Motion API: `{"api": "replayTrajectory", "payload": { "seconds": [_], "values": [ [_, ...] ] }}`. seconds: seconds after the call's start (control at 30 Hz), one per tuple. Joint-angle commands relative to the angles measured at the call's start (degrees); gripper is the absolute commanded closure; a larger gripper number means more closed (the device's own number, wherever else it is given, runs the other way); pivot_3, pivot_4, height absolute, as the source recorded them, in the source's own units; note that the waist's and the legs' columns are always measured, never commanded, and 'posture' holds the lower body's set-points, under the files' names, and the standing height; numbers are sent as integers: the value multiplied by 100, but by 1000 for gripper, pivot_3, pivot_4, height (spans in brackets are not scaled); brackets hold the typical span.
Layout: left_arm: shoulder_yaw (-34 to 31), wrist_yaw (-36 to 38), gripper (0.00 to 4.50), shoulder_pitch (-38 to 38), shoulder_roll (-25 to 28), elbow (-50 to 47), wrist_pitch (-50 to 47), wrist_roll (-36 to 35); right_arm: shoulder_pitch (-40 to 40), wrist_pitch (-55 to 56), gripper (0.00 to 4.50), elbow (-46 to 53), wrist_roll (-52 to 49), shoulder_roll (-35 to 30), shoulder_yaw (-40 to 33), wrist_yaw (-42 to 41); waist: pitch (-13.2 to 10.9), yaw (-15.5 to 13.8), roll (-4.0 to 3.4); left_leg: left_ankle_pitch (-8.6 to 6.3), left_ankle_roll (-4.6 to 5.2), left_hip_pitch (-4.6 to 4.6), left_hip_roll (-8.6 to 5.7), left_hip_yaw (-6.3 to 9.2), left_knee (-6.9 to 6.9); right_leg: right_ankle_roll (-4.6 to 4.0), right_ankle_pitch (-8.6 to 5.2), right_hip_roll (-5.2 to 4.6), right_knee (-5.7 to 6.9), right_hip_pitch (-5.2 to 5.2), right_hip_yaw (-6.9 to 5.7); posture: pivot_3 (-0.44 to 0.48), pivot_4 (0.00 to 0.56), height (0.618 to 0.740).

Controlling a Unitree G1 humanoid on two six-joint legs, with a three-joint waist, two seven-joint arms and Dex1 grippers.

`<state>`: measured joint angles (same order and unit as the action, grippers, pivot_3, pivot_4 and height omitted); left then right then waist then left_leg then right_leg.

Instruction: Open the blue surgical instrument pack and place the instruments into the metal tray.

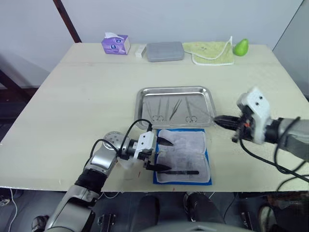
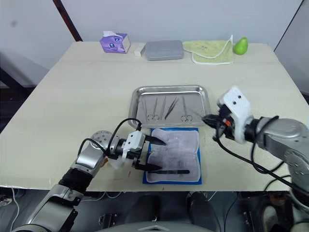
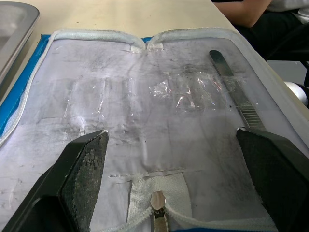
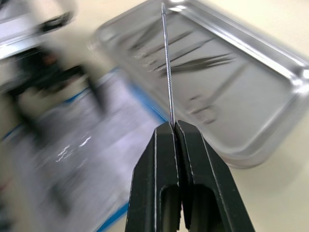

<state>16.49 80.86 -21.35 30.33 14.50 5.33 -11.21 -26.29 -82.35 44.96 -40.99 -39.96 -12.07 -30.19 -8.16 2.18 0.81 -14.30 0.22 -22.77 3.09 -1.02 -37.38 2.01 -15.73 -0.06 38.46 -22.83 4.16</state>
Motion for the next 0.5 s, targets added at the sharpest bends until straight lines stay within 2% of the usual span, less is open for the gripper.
{"api": "replayTrajectory", "payload": {
  "seconds": [0.03, 0.1, 0.27, 0.5],
  "values": [
    [132, -68, 0, 212, 49, 184, -167, 161, -542, -417, 4466, -438, 497, 890, 171, 1059, -1, 22, -2, 0, 0, 0, 0, 0, 1, -1, 0, 0, 0, 0, 0, 0, 150, 740],
    [136, -95, 0, 196, 22, 201, -172, 175, -912, -190, 4466, -1196, 1034, 1751, 435, 1789, -6, 20, -11, 0, 0, 0, -1, 2, 7, -3, 1, 3, -1, -4, 0, 0, 150, 740],
    [115, -176, 0, 174, -13, 177, -228, 160, -1252, 390, 4466, -2310, 1789, 2916, 469, 2745, -7, -21, -18, 0, 0, -9, -1, 1, 4, -4, 3, 6, 13, -18, 2, 0, 150, 740],
    [87, -275, 0, 297, 29, -83, -407, 126, -1030, 1237, 4466, -3143, 2375, 3628, 677, 3244, -8, 22, -20, 0, 0, -14, -2, -4, 8, -4, 3, 4, 18, -26, 5, 0, 150, 740]
  ]
}}
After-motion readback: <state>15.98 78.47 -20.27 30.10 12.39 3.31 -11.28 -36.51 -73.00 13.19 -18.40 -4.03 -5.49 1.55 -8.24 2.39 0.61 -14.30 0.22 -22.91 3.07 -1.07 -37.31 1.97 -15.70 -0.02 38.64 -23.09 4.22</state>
